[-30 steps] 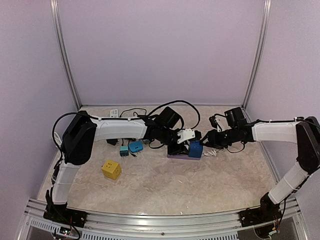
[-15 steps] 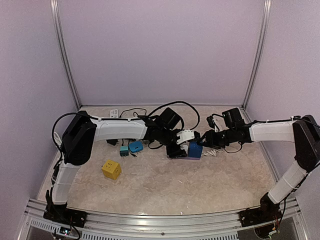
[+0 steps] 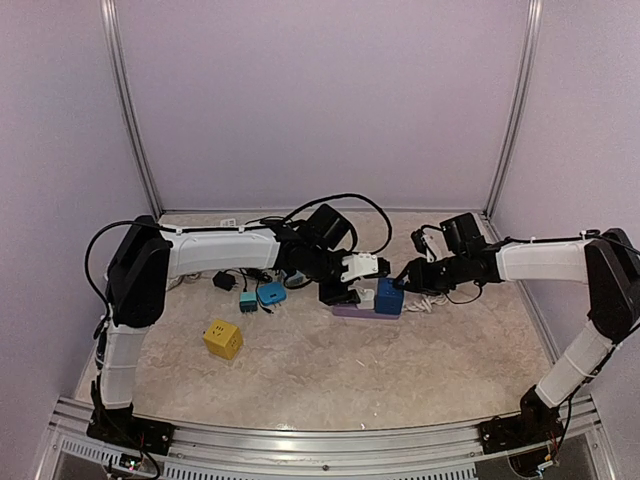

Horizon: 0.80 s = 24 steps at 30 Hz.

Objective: Insert the plug
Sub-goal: Press the plug into the socket.

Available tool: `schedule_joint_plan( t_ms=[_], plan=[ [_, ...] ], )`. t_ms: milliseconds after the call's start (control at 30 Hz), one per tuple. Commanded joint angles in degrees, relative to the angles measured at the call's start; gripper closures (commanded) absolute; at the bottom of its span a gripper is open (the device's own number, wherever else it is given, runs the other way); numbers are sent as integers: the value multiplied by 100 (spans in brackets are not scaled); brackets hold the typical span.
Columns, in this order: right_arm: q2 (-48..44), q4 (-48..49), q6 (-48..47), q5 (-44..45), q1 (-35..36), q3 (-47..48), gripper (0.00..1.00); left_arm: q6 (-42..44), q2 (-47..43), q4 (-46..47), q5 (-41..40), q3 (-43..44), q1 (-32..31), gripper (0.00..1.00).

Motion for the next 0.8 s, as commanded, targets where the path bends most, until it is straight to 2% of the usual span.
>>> schedule_joint_plan(
  t_ms=[0,167,500,767],
  plan=[
    [196,-312,-62,248,137,50,61,86,-20,-70,200,-120,91,48],
    [227,-347,-61,323,176,120,61,54,69,169,231,-119,40,60],
    [234,-372,-60,391,244,131,61,160,16,198,510,-215,-35,58],
    [293,-330,-44,388,296,174,61,215,157,98,480,-71,-48,66]
  ],
)
